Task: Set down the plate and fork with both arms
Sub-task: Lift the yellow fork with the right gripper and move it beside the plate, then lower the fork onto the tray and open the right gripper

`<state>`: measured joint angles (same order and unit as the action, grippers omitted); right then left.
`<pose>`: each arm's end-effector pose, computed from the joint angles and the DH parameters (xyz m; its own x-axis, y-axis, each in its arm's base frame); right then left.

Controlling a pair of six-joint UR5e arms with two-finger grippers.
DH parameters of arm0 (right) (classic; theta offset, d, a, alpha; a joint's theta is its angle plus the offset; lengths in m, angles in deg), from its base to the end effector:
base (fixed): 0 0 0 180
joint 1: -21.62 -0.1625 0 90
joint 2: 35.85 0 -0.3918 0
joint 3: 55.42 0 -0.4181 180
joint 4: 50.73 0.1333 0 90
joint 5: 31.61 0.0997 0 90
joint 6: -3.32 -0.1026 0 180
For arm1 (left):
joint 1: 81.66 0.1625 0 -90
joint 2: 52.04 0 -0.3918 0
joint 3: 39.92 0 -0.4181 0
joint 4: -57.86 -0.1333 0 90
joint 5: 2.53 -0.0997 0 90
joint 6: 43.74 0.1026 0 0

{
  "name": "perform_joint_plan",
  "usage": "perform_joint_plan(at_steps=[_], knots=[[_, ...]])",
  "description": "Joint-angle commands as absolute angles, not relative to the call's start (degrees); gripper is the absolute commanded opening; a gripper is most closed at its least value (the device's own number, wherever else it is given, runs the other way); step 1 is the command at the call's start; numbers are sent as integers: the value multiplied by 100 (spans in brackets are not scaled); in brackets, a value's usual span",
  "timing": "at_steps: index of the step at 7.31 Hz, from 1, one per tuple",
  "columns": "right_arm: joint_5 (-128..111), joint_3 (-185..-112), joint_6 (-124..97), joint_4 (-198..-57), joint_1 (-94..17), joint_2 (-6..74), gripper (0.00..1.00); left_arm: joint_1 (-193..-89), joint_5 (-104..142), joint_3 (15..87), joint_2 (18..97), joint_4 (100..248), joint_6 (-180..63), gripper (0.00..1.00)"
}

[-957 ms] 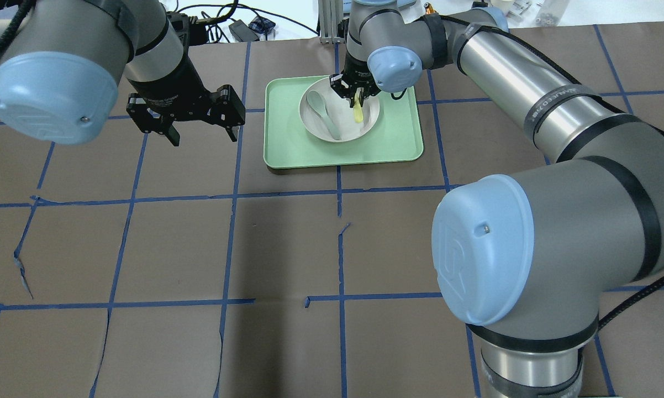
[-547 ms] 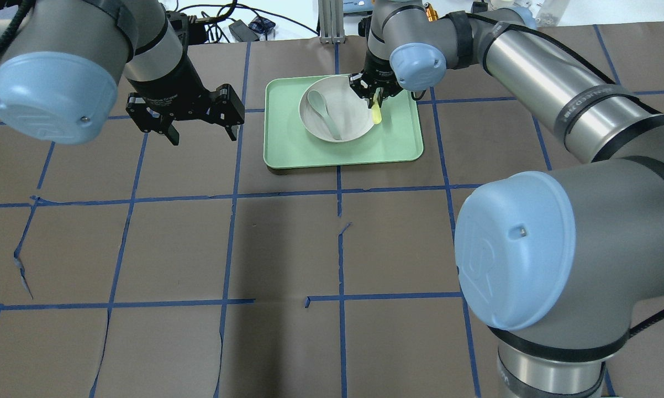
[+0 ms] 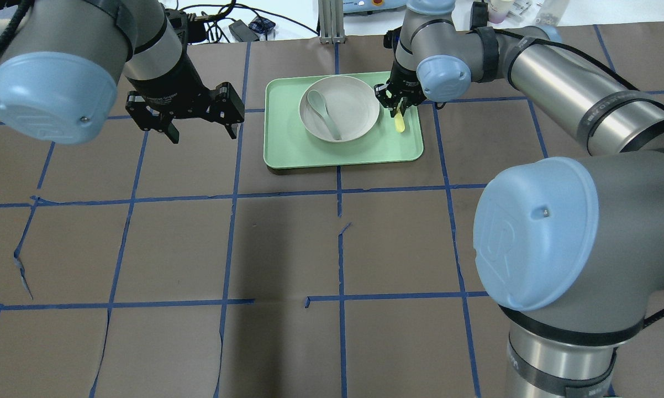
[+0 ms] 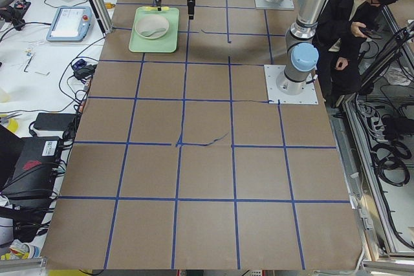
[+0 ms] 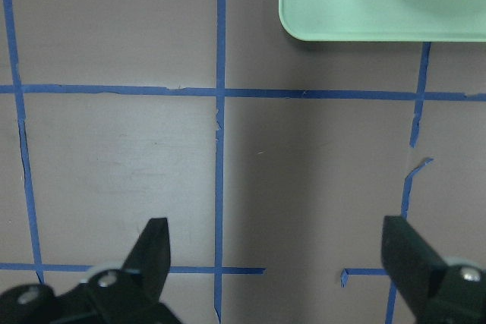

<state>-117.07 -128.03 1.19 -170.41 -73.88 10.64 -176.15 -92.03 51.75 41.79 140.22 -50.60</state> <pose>0.2128 -0.7340 0.1667 -0.9947 -0.0634 -0.0813 -0.0587 0.9965 -0.0591 -0.1765 -0.5336 0.4146 -0.9991 -0.0409 0.0131 -0.0414 0.9985 -0.0360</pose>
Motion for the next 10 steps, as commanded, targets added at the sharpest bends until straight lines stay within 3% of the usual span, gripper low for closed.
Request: perform_joint_plan(at_steps=[1, 2, 4, 6, 8, 10], knots=[[-11695, -12854, 24, -17298, -7383, 968, 21, -17615, -9200, 5175, 4174, 14021, -5060, 100], [-11696, -12994, 24, -17316, -7374, 1063, 95, -17606, -9200, 5175, 4174, 14021, -5060, 100], [-11835, -13345, 156, -17255, -7374, 1659, 100, -17615, -9200, 5175, 4183, 14021, -5060, 100], [-12064, -14133, 130, -17115, -7365, 2973, 100, -17615, -9209, 5193, 4183, 14021, -5060, 100], [-12073, -14680, 69, -15838, -7357, 4424, 100, -17623, -9235, 5219, 4165, 14047, -5060, 100], [-11986, -14858, 7, -14991, -7357, 5297, 100, -17623, -9270, 5254, 4156, 14047, -5060, 100]])
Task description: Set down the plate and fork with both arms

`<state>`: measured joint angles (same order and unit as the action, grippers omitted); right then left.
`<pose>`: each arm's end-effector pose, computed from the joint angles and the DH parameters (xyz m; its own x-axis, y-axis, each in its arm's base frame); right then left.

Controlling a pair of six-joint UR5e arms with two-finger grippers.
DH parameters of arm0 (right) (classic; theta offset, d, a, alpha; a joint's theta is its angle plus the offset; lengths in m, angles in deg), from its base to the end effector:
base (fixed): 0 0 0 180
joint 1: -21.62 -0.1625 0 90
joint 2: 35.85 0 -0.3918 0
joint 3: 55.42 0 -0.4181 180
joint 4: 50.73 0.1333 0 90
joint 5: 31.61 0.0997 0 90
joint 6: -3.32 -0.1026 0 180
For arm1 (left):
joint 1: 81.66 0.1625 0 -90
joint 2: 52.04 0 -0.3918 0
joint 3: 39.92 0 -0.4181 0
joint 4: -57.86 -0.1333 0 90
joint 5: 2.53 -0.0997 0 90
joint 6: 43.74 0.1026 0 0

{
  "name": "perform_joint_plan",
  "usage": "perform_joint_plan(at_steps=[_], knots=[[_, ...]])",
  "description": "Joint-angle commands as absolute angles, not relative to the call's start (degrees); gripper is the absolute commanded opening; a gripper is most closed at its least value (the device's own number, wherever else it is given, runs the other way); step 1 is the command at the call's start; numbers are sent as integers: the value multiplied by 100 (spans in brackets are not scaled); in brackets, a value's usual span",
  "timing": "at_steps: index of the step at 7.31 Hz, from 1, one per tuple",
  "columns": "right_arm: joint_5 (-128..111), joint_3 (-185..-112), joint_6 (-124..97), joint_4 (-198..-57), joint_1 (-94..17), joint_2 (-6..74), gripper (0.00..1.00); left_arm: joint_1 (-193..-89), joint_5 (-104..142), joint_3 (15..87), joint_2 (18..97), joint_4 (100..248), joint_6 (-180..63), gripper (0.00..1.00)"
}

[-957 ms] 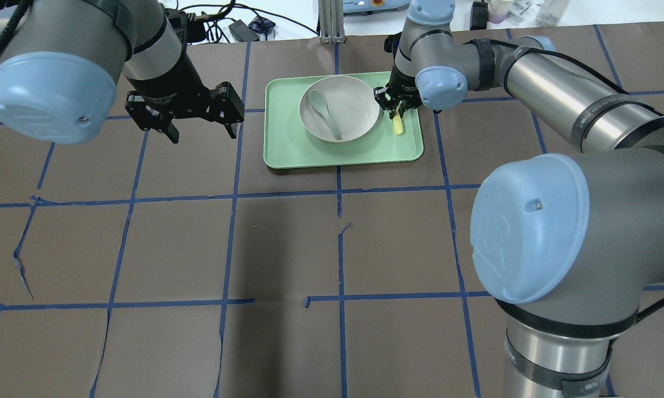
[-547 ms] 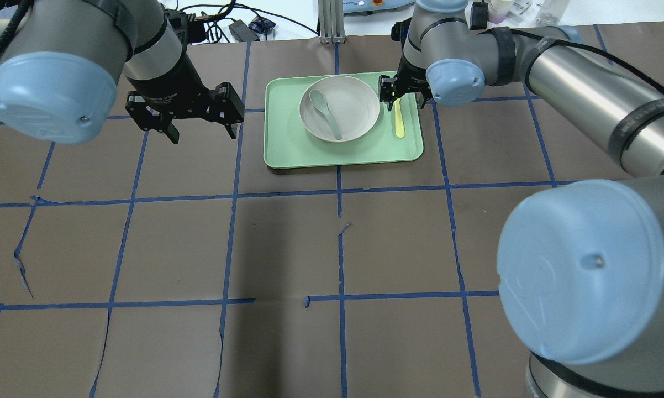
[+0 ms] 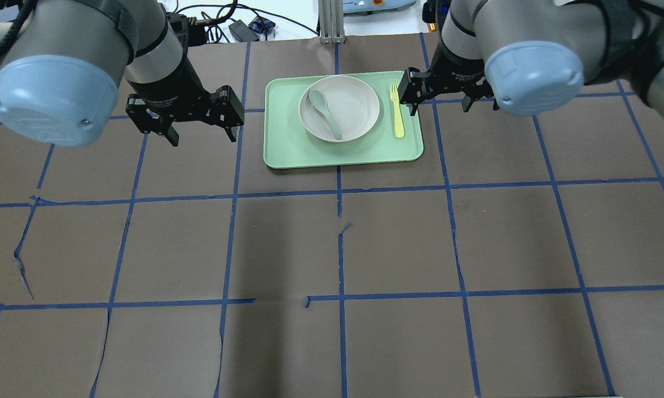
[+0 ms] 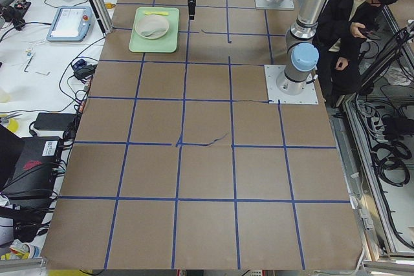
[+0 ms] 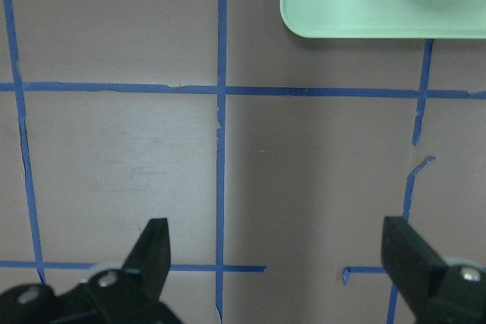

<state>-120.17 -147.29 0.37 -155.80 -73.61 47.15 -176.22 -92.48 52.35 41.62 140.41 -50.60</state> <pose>0.1874 -0.5563 0.3957 -0.9986 -0.0428 -0.0305 -0.0393 0.9935 -0.1066 -0.1762 -0.5309 0.4104 -0.9992 -0.0401 0.0040 -0.0402 0.9988 -0.0262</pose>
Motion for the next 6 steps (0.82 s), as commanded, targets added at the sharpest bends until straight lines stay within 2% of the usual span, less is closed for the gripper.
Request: perform_joint_plan(at_steps=[1, 6], knots=[[-11977, -14867, -2, -14700, -7374, 5431, 100, -17632, -9270, 5245, 4156, 14047, -5060, 100], [-11959, -14858, -134, -15057, -7374, 5309, 100, -17641, -9262, 5245, 4174, 14038, -5060, 100]])
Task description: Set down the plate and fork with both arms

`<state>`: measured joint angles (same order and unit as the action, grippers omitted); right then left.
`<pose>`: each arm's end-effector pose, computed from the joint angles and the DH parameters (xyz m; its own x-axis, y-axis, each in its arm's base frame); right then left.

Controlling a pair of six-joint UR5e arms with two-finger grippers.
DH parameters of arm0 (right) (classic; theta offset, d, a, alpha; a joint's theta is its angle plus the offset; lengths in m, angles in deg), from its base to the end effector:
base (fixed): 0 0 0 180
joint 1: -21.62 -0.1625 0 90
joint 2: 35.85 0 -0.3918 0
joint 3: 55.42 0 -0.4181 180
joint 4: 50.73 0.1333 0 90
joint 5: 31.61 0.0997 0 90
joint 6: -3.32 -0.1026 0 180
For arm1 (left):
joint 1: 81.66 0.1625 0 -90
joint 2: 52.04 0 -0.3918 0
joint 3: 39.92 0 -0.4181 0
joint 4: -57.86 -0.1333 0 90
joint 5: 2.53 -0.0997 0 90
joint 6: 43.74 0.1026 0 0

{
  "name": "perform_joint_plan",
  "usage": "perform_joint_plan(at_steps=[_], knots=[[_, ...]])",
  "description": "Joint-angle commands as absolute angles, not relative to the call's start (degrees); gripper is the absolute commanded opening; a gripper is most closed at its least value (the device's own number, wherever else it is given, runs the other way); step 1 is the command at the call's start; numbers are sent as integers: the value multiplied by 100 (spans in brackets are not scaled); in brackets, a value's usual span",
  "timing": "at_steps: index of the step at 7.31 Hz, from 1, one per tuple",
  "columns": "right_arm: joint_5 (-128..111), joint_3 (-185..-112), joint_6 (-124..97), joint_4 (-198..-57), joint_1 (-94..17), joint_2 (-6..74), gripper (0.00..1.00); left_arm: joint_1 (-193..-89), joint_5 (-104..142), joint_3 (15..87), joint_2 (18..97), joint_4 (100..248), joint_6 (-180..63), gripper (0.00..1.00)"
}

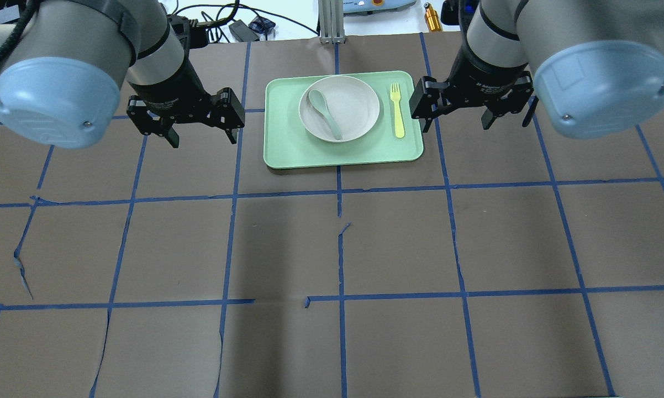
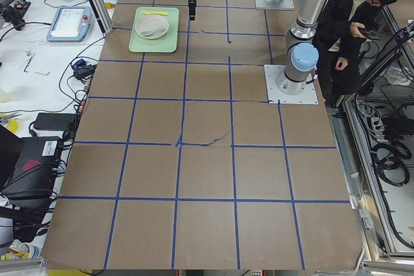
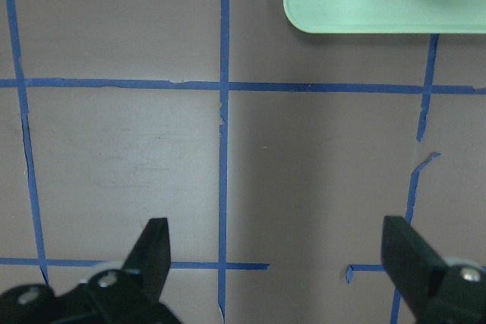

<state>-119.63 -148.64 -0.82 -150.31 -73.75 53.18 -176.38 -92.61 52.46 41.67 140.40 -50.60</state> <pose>0.1861 -0.5174 0.4310 -0.9988 -0.0250 -0.0411 -0.0211 0.9956 -0.0912 -0.1774 -0.5304 0.4089 -0.9993 -0.0373 0.0015 -0.0374 0.9990 -0.0239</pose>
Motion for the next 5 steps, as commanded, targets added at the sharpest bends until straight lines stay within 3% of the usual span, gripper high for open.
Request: perform_joint_plan(at_steps=[1, 5], knots=[[-11959, -14858, -125, -15040, -7374, 5309, 100, -17641, -9262, 5245, 4174, 14038, -5060, 100], [-11959, -14788, -125, -15031, -7374, 5257, 100, -17641, -9262, 5237, 4174, 14030, -5086, 100]])
